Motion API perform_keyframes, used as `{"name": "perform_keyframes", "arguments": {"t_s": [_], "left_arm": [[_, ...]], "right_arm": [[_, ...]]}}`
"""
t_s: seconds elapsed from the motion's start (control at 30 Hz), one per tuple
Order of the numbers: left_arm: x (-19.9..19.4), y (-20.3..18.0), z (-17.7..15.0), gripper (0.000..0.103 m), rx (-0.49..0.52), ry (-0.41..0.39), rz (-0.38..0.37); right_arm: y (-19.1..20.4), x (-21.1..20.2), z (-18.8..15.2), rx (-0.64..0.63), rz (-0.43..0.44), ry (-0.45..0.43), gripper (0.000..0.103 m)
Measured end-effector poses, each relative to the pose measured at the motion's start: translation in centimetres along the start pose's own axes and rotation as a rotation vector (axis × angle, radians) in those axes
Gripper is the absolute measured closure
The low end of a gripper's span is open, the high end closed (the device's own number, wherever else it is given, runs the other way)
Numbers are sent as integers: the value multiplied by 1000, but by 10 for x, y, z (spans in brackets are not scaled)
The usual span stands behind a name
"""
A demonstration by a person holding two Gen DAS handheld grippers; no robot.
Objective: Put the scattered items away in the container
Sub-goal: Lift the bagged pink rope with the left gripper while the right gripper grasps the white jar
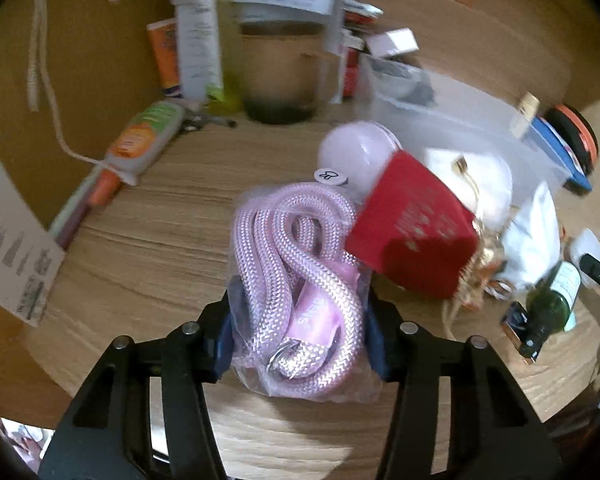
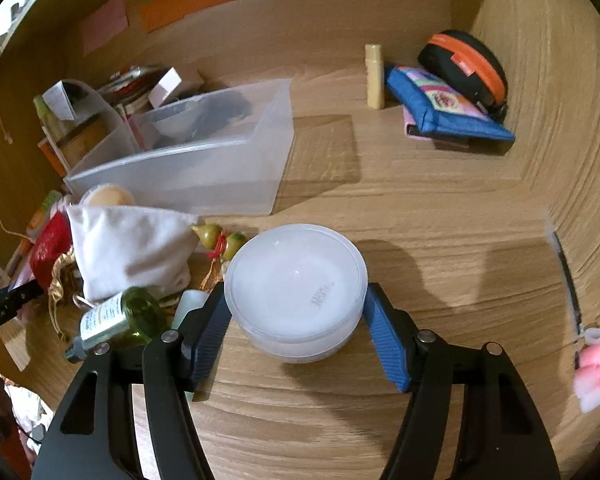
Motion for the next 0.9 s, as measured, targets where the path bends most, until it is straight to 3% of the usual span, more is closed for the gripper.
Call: {"name": "perform_keyframes", "arguments": {"t_s": [0.57, 0.9], "left_arm": [[-49, 1, 35, 50, -23, -123, -61], [-68, -13, 79, 50, 3, -206, -95]], "right_arm": [[27, -23, 43, -101, 41, -79, 40], [41, -34, 75, -116, 92, -138, 40]]}}
Point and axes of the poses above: each gripper's, at about its wrist camera, not at the fingertips, and x roughly the way its jaws point, y to its left, z to its top, the point moved 6 cm from there along x, roughly the way its jaws point, and after that the axes turned 8 degrees about z, right-handed, at the moved point
